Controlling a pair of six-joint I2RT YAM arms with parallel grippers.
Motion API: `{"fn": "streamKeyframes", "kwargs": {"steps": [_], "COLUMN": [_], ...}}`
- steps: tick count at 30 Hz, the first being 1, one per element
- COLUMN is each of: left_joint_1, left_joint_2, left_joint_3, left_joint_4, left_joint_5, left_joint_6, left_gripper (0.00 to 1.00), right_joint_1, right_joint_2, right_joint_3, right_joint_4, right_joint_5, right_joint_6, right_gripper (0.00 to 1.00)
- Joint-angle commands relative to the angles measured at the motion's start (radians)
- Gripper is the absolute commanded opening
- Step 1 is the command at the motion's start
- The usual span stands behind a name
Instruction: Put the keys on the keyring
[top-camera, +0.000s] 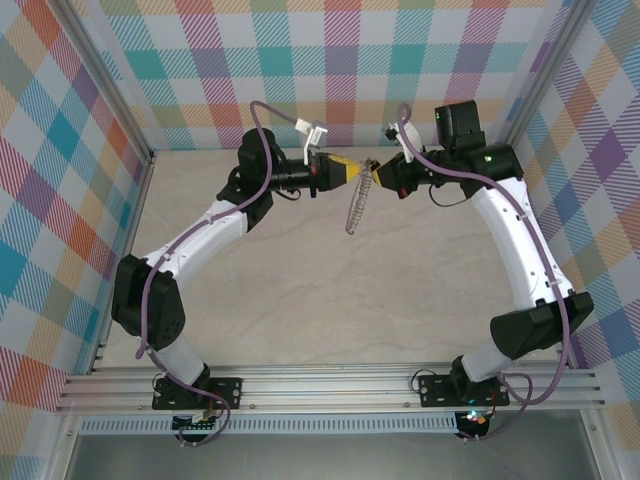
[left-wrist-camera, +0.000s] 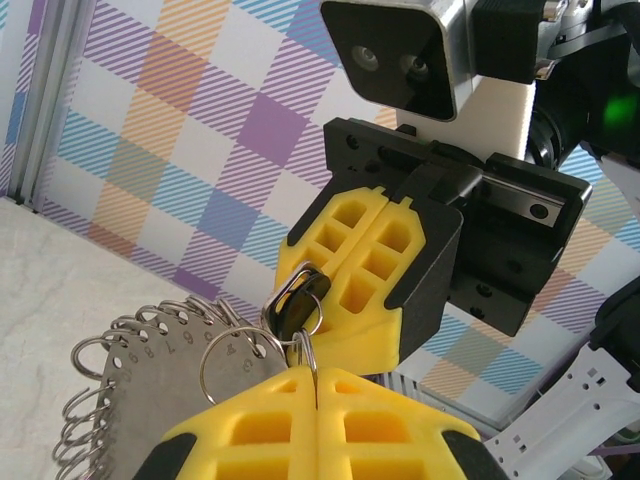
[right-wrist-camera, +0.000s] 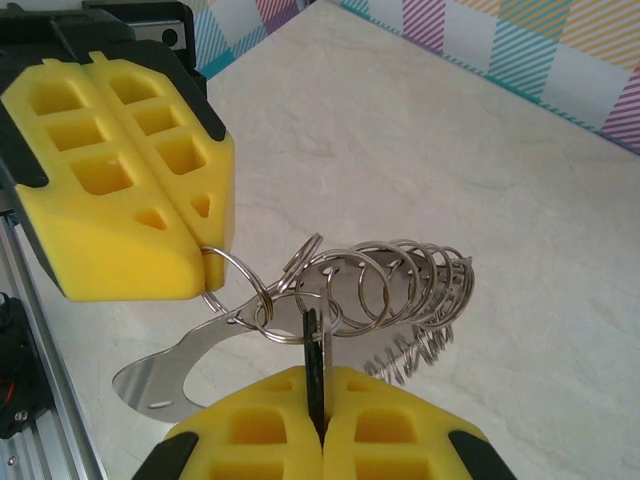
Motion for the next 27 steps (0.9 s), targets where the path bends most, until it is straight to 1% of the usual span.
{"fn": "streamKeyframes", "kwargs": {"steps": [1,12,19,27], "left_joint_1": [0.002,-0.004,-0.01,-0.012], "left_joint_2": [-0.051,-0.042,-0.033,-0.03], "left_joint_3": [0.044,0.061,0.07,0.071], "left_joint_4": [0.01,-0.004,-0.009,-0.015], "left_joint_5": [0.062,0.067,0.07,0.072], "left_joint_6": [0.022,0.025,0.027,0.031], "left_gripper": [0.0,0.0,0.0,0.0], "right_joint_1": [-0.024,-0.009,0.022,0.023], "right_joint_2": [0.011,0.044,0.073,0.096], "right_joint_3": [0.049,0.115,0.165,0.225], "right_joint_4": [-0.001,-0.012,-0.036,-0.052], "right_joint_5": [0.054,-0.05,-0.043,-0.031], "right_joint_6": [-0.019,0.007,-0.003,-0.008], "right_gripper": [0.0,0.0,0.0,0.0]}}
